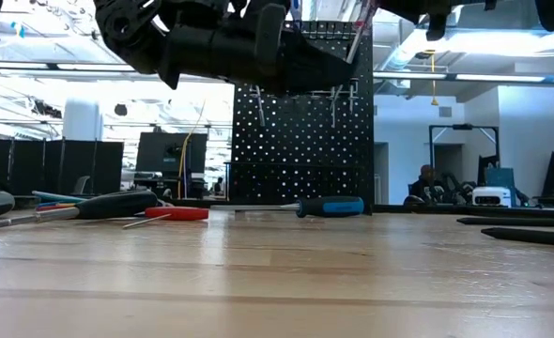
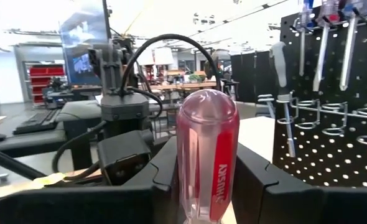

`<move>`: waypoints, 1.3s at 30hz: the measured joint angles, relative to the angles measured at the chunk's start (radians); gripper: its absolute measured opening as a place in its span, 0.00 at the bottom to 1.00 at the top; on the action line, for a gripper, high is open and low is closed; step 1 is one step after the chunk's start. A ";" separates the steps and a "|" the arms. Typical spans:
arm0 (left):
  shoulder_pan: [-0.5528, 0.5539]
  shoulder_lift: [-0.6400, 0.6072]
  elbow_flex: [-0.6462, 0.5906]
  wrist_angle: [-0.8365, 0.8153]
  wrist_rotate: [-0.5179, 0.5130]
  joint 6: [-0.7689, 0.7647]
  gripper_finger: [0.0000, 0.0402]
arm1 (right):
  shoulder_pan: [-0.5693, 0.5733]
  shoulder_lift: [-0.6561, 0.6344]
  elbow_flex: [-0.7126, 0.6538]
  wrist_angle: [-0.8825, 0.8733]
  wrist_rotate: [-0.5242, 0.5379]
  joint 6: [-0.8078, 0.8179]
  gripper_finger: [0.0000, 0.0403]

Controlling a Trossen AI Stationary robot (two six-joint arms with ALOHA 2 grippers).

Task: Hang tools onto peg board
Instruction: Hang the red transparent screwdriver on the black peg board

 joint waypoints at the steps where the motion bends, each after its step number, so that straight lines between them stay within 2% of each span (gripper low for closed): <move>1: -0.001 0.000 0.001 -0.006 -0.012 -0.002 0.45 | 0.001 0.000 0.000 0.000 0.002 -0.004 0.23; 6: -0.002 -0.023 0.001 -0.136 -0.043 0.038 0.48 | 0.022 0.000 0.000 -0.006 0.031 -0.037 0.23; 11: -0.001 -0.097 0.001 -0.270 -0.163 0.086 0.47 | 0.039 0.000 0.000 0.008 0.032 -0.044 0.23; 13: 0.003 -0.106 0.001 -0.254 -0.169 0.084 0.46 | 0.036 0.000 0.000 0.008 0.029 -0.034 0.23; 17: 0.004 -0.081 0.001 -0.174 -0.110 0.071 0.46 | 0.025 0.000 0.000 0.008 0.028 -0.025 0.23; 22: 0.003 -0.035 0.001 -0.106 -0.114 0.067 0.45 | 0.021 0.000 0.000 0.005 0.019 -0.021 0.23; 26: 0.002 -0.034 0.001 -0.089 -0.114 0.067 0.38 | 0.022 0.000 0.000 0.004 0.005 -0.022 0.23; 35: 0.001 -0.034 0.002 -0.071 -0.100 0.067 0.15 | 0.021 0.000 0.000 -0.002 0.005 -0.021 0.23; 39: 0.001 -0.034 0.002 -0.071 -0.062 0.066 0.11 | 0.021 0.000 0.000 -0.003 0.005 -0.020 0.23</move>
